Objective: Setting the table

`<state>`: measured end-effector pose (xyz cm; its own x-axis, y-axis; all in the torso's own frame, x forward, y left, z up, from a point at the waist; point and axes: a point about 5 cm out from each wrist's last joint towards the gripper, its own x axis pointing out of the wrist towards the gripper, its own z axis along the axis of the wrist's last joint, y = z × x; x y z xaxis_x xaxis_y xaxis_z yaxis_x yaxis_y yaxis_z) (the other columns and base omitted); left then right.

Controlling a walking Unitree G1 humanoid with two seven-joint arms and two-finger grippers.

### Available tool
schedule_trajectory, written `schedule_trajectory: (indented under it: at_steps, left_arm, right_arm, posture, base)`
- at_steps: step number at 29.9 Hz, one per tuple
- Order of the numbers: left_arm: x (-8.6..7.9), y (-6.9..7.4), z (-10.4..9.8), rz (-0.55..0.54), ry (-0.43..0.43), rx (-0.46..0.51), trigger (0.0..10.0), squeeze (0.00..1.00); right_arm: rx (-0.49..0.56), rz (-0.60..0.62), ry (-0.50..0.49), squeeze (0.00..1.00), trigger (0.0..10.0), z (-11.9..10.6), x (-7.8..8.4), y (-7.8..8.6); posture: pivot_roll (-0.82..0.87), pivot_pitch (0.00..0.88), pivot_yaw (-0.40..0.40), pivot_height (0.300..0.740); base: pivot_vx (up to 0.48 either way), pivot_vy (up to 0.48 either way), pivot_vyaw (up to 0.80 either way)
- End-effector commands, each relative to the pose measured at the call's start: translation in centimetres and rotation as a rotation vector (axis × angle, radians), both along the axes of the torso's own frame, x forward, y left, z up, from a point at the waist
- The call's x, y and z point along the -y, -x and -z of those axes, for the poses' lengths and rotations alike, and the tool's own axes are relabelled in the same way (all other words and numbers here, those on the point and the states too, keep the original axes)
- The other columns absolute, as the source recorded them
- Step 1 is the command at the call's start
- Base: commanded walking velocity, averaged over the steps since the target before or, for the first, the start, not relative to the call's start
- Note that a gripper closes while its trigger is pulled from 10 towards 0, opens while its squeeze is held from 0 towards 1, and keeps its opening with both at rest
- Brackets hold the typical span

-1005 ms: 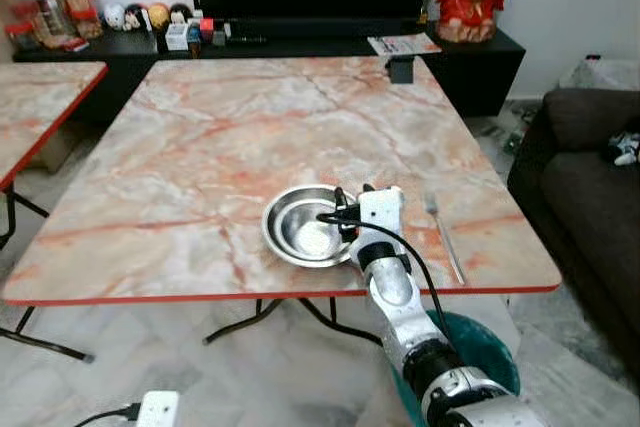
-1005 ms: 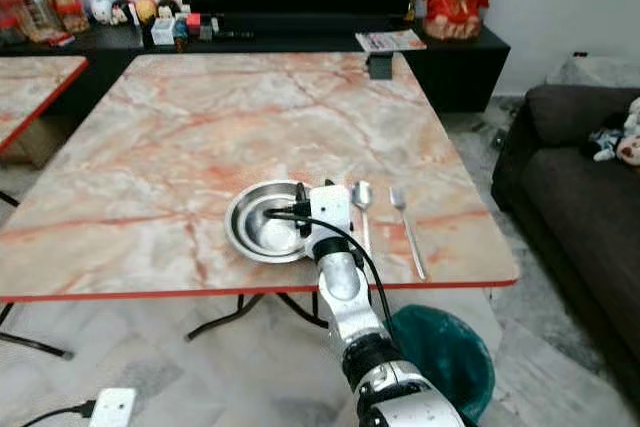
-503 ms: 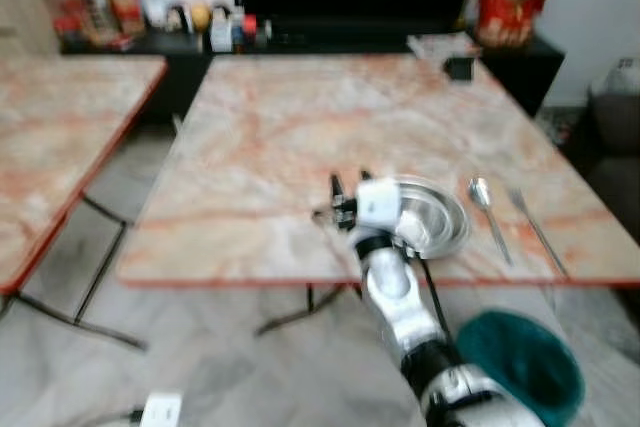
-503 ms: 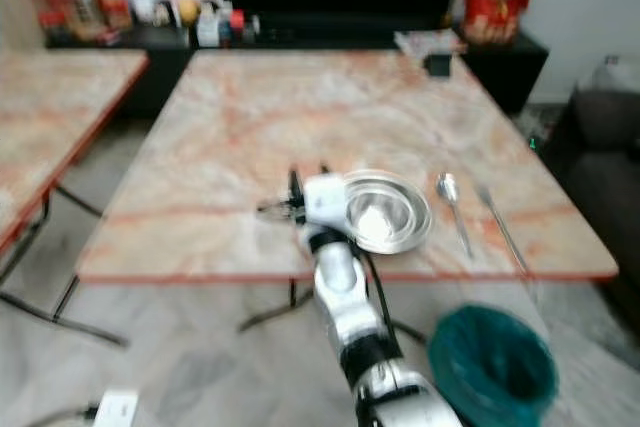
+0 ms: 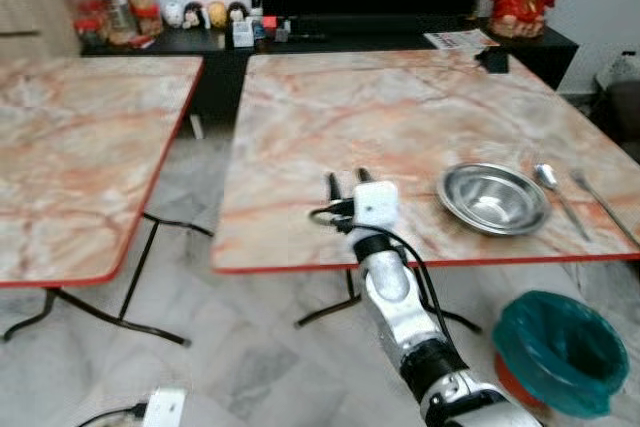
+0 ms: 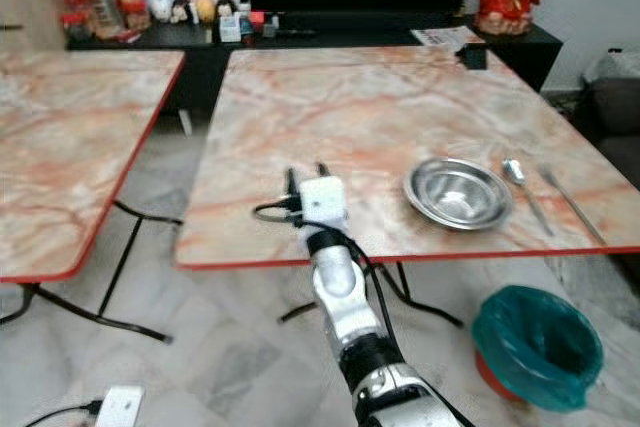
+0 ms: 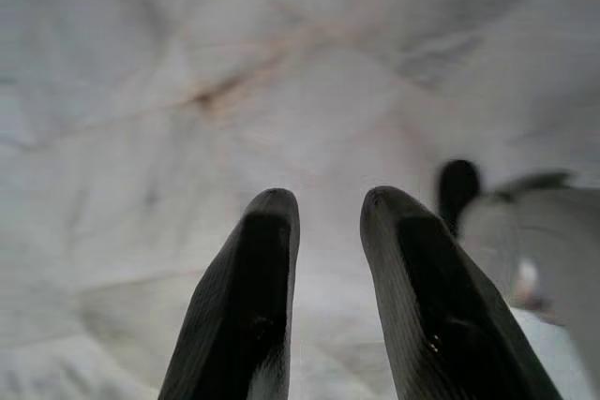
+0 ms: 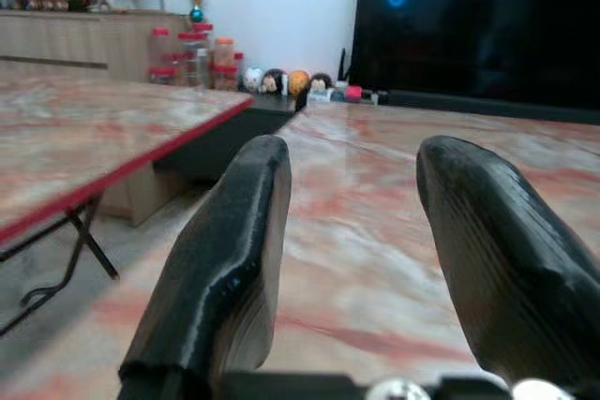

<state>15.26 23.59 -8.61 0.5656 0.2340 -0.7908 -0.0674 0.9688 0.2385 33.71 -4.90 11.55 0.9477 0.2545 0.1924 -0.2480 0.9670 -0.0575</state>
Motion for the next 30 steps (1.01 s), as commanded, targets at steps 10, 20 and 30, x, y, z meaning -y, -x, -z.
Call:
schedule_trajectory:
  at_steps: [10, 20, 30]
  left_arm:
    - [0.58, -0.06, 0.14, -0.021, 0.013, -0.001, 10.0, 0.0]
    - [0.58, 0.05, 0.18, -0.032, 0.012, -0.003, 10.0, 0.0]
    - [0.45, 0.01, 0.14, -0.037, 0.008, -0.002, 10.0, 0.0]
  right_arm:
    - [0.016, -0.021, -0.021, 0.0, 10.0, -0.93, -0.88, -0.24]
    - [0.011, -0.028, -0.02, 0.0, 10.0, -0.92, -1.09, -0.24]
    - [0.001, -0.028, -0.016, 0.0, 10.0, -0.78, -1.13, -0.25]
  posture:
    - [0.06, 0.0, 0.001, 0.727]
    - [0.07, 0.0, 0.001, 0.727]
    - [0.07, 0.0, 0.004, 0.727]
  base:
    - [0.0, 0.48, 0.0]
    - [0.0, 0.48, 0.0]
    - [0.0, 0.48, 0.0]
